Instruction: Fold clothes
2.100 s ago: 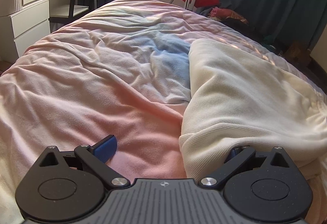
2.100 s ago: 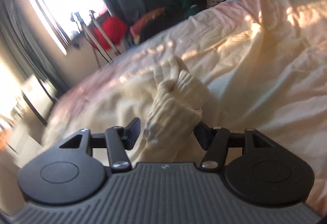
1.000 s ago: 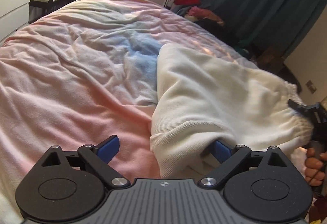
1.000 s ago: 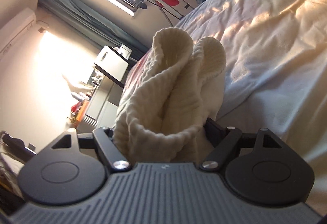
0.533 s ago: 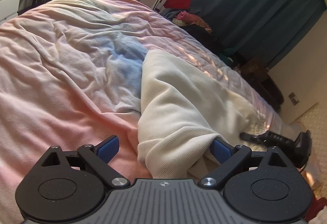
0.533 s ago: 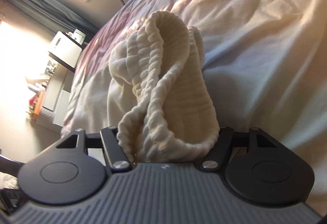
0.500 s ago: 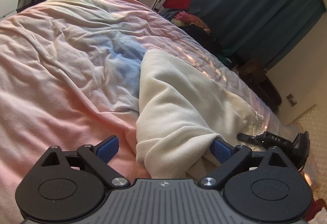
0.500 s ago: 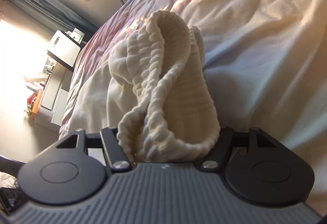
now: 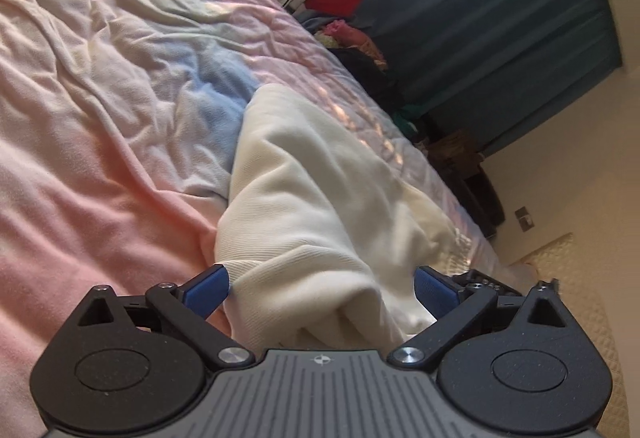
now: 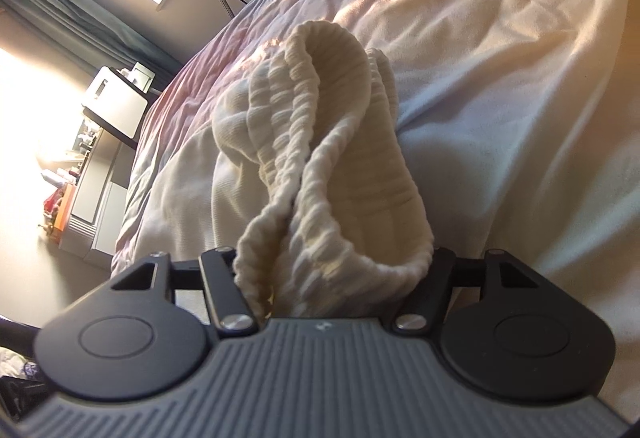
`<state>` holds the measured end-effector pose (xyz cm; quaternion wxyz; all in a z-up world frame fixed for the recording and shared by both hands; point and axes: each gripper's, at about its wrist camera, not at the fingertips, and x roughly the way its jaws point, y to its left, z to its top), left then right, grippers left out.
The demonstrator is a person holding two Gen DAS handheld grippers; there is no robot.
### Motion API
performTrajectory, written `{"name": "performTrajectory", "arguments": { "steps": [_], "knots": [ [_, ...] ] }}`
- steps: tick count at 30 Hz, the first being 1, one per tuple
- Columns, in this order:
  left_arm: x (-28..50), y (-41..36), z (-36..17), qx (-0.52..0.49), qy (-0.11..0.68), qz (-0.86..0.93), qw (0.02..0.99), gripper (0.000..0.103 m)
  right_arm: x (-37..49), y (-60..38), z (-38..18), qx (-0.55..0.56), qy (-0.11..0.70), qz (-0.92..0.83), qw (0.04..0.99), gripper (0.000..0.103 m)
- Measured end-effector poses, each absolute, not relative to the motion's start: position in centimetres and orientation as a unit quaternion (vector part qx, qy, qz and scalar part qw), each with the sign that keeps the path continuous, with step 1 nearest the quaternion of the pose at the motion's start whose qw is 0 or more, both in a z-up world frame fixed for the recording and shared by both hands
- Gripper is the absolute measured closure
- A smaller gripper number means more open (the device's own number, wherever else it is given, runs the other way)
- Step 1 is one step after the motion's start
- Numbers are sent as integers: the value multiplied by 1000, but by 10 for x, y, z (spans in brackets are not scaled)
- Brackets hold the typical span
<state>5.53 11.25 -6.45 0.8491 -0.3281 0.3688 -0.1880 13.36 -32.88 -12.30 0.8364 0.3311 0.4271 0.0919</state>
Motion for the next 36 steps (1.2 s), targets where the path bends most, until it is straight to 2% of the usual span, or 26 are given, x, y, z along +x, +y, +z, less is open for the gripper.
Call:
{"name": "performTrajectory", "arguments": {
  "steps": [4, 13, 15, 18, 19, 22, 28, 36],
  "knots": [
    [69, 111, -71, -326, 373, -185, 848, 1, 135, -326, -121, 325, 426, 88, 839, 38],
    [110, 102, -113, -358, 439, -195, 801, 2, 140, -323, -127, 321, 428, 83, 841, 38],
    [113, 102, -113, -351, 438, -194, 804, 8, 137, -322, -125, 316, 425, 84, 844, 44],
    [110, 106, -112, -350, 432, -179, 811, 34, 128, -320, -113, 323, 403, 80, 852, 57],
    [107, 108, -112, -349, 428, -171, 816, 49, 124, -317, -106, 321, 392, 82, 858, 60],
    [97, 115, -104, -361, 411, -176, 818, 65, 108, -308, -84, 324, 359, 93, 870, 64],
    [76, 115, -55, -378, 359, -213, 826, 70, 75, -314, -44, 366, 310, 114, 870, 65],
    [93, 9, 11, -357, 348, -264, 826, 72, 45, -394, 7, 409, 263, 92, 869, 66]
  ]
}}
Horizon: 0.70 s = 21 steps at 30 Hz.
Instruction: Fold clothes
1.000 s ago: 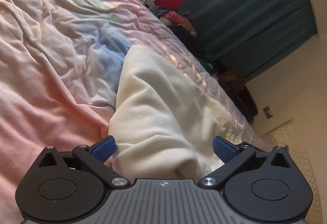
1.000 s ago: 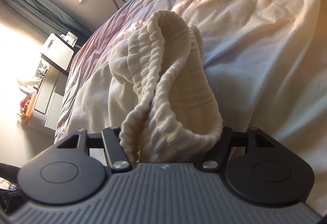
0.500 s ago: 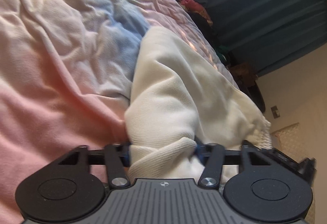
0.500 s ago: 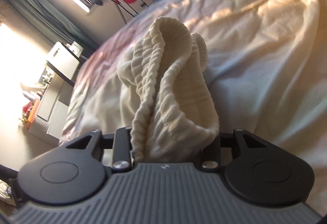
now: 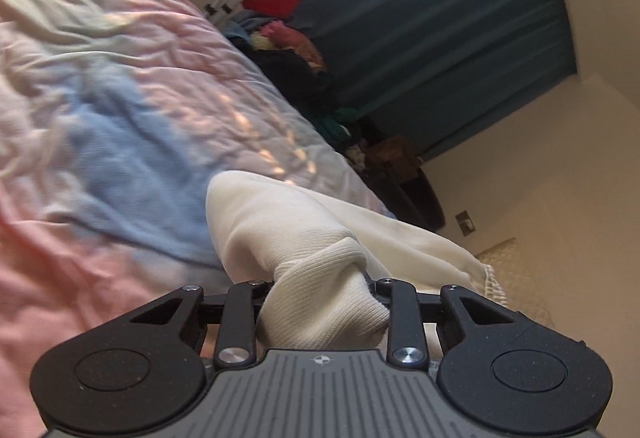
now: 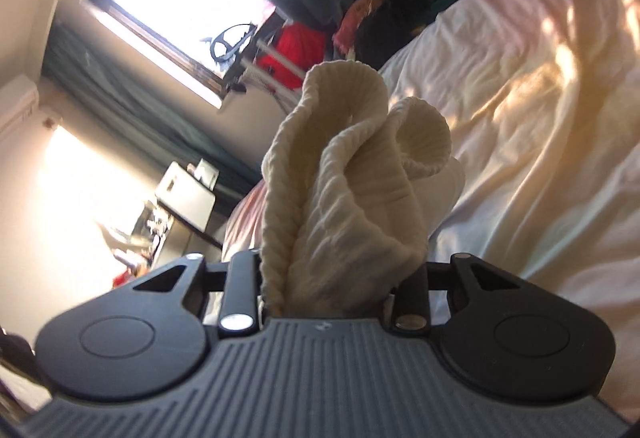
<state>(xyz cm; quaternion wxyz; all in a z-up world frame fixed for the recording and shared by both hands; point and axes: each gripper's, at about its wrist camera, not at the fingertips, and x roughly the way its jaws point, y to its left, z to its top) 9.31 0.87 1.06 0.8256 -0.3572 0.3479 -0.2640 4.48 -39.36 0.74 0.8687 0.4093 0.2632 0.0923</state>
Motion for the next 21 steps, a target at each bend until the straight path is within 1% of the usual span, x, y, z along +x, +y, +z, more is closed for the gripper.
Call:
{"name": "performTrajectory", "arguments": {
  "steps": [5, 8, 12, 16, 21],
  "knots": [
    [153, -104, 55, -332, 337, -287, 833, 72, 47, -485, 40, 439, 223, 36, 870, 66],
    [195, -178, 80, -299, 324, -286, 851, 73, 68, -537, 57, 442, 205, -3, 874, 66],
    [251, -255, 85, -272, 326, -289, 858, 73, 110, -602, 63, 452, 190, -51, 870, 66],
    [298, -303, 50, -240, 336, -301, 859, 73, 153, -644, 36, 449, 190, -76, 870, 66],
    [333, -320, -33, -240, 358, -306, 849, 72, 190, -672, -28, 439, 200, -81, 872, 66]
  ]
}}
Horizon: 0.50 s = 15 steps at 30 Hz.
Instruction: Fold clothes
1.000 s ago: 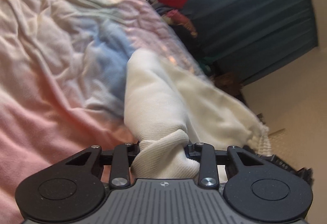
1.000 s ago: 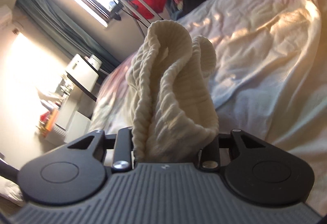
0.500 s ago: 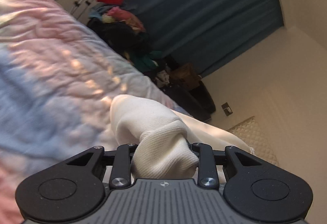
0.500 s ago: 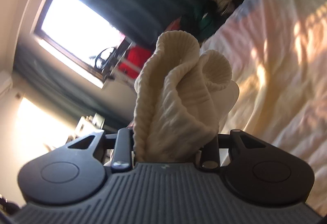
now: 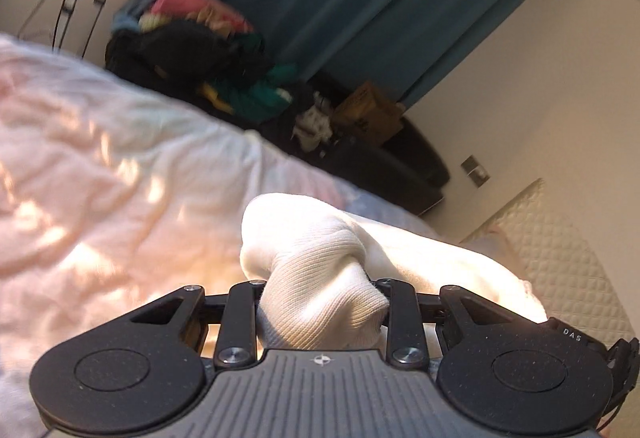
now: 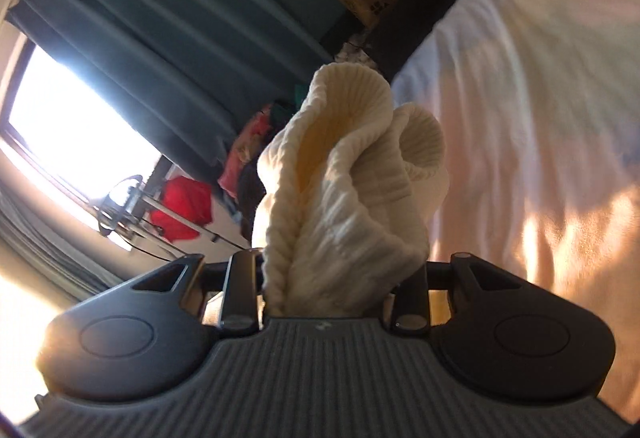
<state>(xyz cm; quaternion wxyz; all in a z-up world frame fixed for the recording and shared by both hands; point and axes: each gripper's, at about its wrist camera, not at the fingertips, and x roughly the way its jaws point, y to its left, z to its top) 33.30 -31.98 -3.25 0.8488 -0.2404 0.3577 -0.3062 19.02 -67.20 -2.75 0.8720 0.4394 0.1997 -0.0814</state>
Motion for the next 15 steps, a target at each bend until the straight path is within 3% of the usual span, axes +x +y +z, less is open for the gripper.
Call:
{"name": "performTrajectory", "arguments": {
  "steps": [4, 9, 13, 15],
  "knots": [
    [332, -312, -90, -213, 363, -329, 845, 71, 196, -677, -95, 434, 224, -76, 869, 65],
    [301, -305, -128, -150, 370, -342, 850, 66, 158, -677, -159, 476, 198, -69, 854, 64],
    [300, -309, -138, -82, 386, -338, 854, 46, 133, -664, -195, 506, 191, -87, 837, 59],
    [300, -307, -128, -75, 397, -325, 855, 43, 131, -658, -187, 502, 206, -103, 833, 56]
  ]
}}
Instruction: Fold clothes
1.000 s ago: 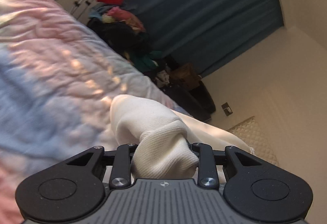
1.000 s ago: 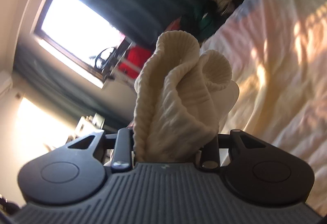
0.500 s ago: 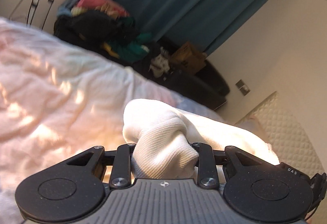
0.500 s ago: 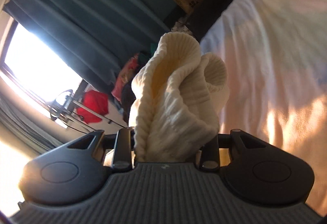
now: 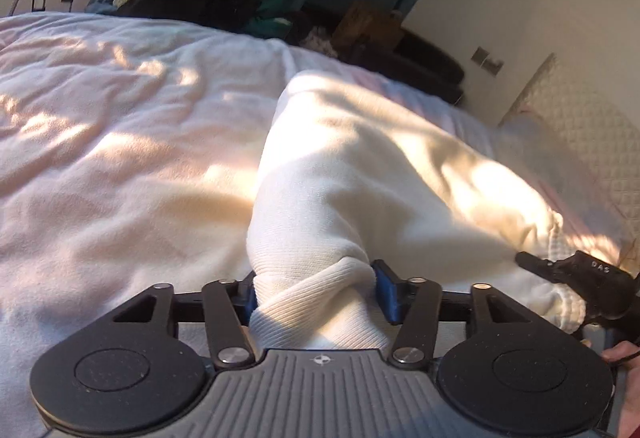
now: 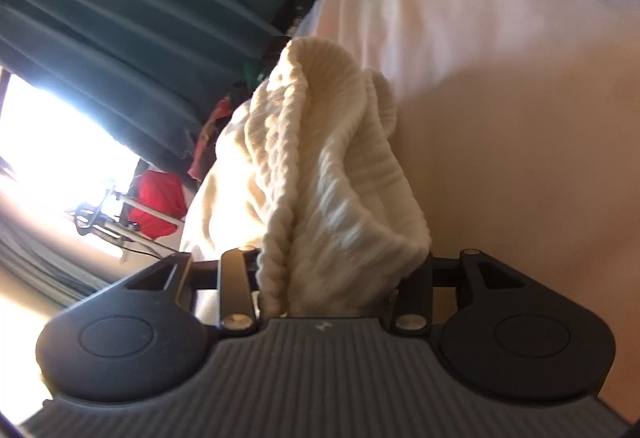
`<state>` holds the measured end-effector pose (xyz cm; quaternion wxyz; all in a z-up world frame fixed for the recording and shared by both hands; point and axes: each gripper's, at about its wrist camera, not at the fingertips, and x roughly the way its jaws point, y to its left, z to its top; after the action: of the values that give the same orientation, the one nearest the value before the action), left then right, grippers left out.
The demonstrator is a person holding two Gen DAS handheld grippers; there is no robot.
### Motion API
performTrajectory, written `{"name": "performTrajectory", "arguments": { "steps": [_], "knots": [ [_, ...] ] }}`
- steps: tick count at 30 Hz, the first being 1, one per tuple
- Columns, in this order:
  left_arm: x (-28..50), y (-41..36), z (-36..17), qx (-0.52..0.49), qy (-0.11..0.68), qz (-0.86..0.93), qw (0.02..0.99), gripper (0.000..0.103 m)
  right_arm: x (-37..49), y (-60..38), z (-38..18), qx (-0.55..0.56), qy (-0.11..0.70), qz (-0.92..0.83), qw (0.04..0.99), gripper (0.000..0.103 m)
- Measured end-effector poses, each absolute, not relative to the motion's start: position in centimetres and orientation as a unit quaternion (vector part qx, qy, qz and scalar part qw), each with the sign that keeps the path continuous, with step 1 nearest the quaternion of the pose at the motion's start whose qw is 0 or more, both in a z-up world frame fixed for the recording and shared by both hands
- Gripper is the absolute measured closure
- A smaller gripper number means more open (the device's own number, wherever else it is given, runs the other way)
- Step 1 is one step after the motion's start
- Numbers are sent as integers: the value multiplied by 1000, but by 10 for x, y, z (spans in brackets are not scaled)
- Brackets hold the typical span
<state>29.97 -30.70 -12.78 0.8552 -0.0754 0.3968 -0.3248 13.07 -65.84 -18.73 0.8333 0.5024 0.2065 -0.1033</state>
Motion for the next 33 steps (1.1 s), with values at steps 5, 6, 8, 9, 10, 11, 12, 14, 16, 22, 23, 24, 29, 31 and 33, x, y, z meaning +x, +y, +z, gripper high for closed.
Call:
{"name": "performTrajectory", "arguments": {
  "steps": [5, 6, 8, 9, 10, 11, 12, 14, 16, 22, 23, 24, 29, 31, 33],
  "knots": [
    [289, -300, -87, -48, 419, -272, 865, 34, 128, -645, -134, 463, 308, -186, 810, 48],
    [285, -298, -77, -45, 423, -262, 866, 35, 125, -644, -124, 464, 324, -196, 801, 48],
    [269, -292, -50, -34, 413, -264, 871, 34, 114, -641, -103, 474, 335, -211, 786, 48],
    [258, -288, -36, -27, 402, -267, 875, 34, 108, -639, -92, 479, 337, -216, 782, 48],
    [248, -285, -22, -21, 392, -270, 879, 33, 103, -632, -77, 470, 331, -213, 790, 48],
    [238, -281, -10, -15, 383, -273, 883, 32, 98, -625, -62, 460, 326, -209, 799, 48],
    [225, -277, 5, -12, 374, -276, 885, 32, 93, -617, -47, 444, 324, -205, 810, 48],
    [203, -270, 30, -7, 359, -282, 890, 29, 81, -601, -20, 417, 318, -192, 830, 48],
    [179, -262, 54, 0, 337, -284, 897, 27, 68, -586, 2, 399, 309, -181, 844, 48],
    [110, -230, 114, 3, 267, -286, 920, 0, 30, -538, 63, 301, 259, -179, 900, 7],
    [100, -224, 121, 2, 259, -288, 922, 0, 21, -528, 71, 284, 254, -177, 907, 7],
    [89, -218, 128, 2, 252, -288, 924, 0, 13, -520, 77, 280, 249, -173, 911, 7],
    [45, -191, 150, 9, 222, -295, 929, 0, -30, -486, 91, 268, 214, -151, 927, 7],
    [24, -180, 155, 18, 206, -301, 931, 0, -46, -470, 93, 255, 199, -150, 934, 7],
    [5, -172, 157, 29, 190, -305, 933, 0, -61, -455, 94, 241, 184, -150, 941, 7]
  ]
}}
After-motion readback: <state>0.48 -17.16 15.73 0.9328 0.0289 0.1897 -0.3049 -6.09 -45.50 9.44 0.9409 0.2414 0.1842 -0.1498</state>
